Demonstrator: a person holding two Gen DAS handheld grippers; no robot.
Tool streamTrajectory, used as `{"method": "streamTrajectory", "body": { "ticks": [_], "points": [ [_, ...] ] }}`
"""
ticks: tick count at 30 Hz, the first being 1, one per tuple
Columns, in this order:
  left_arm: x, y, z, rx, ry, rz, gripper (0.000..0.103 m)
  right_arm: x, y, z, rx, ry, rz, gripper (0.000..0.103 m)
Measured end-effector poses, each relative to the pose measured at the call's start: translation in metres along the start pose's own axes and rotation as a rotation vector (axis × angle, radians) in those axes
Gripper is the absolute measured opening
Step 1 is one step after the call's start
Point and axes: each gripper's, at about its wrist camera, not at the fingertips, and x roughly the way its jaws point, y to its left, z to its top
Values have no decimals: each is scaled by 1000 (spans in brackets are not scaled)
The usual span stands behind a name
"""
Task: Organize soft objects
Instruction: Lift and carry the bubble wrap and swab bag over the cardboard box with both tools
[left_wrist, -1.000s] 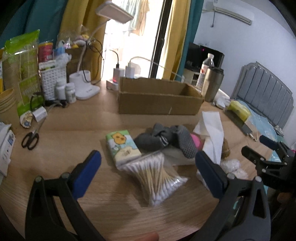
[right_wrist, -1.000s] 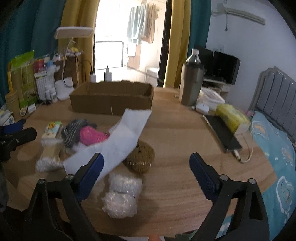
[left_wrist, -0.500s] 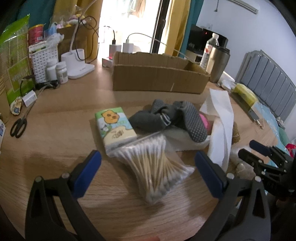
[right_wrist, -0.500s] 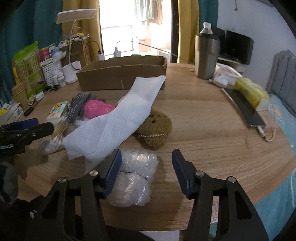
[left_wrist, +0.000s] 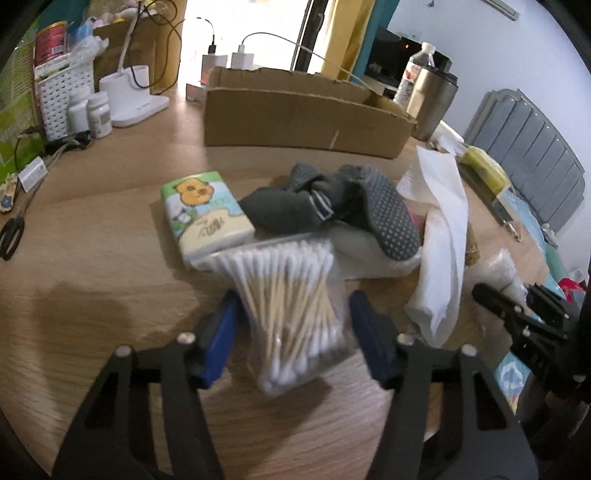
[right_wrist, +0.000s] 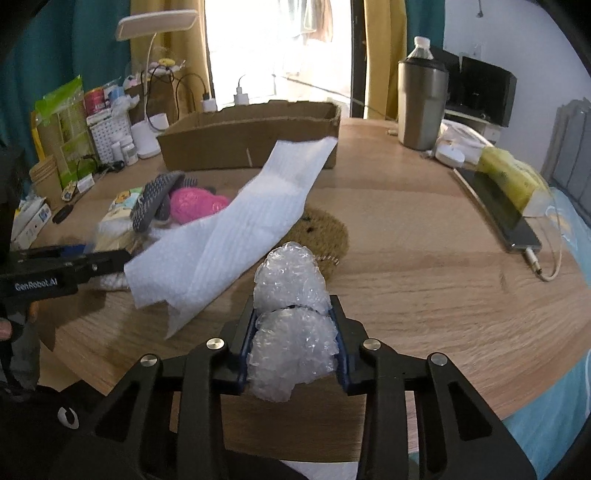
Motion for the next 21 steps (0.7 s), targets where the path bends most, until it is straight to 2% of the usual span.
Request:
{"method": "streamTrajectory", "body": {
  "ticks": [2, 5, 13, 21],
  "points": [
    [0, -2, 1, 4, 3, 3, 48, -3, -2, 2, 4, -12, -3, 37],
    [-1, -2, 2, 3, 3, -3, 44, -7, -7, 6, 13, -28, -8, 37],
    [-15, -7, 5, 18, -22, -22, 42, -22, -13, 21, 3, -85, -30, 37],
    [-39, -8, 16, 32, -81, -26, 42, -37, -13, 41, -5, -140, -49, 37]
  ]
}}
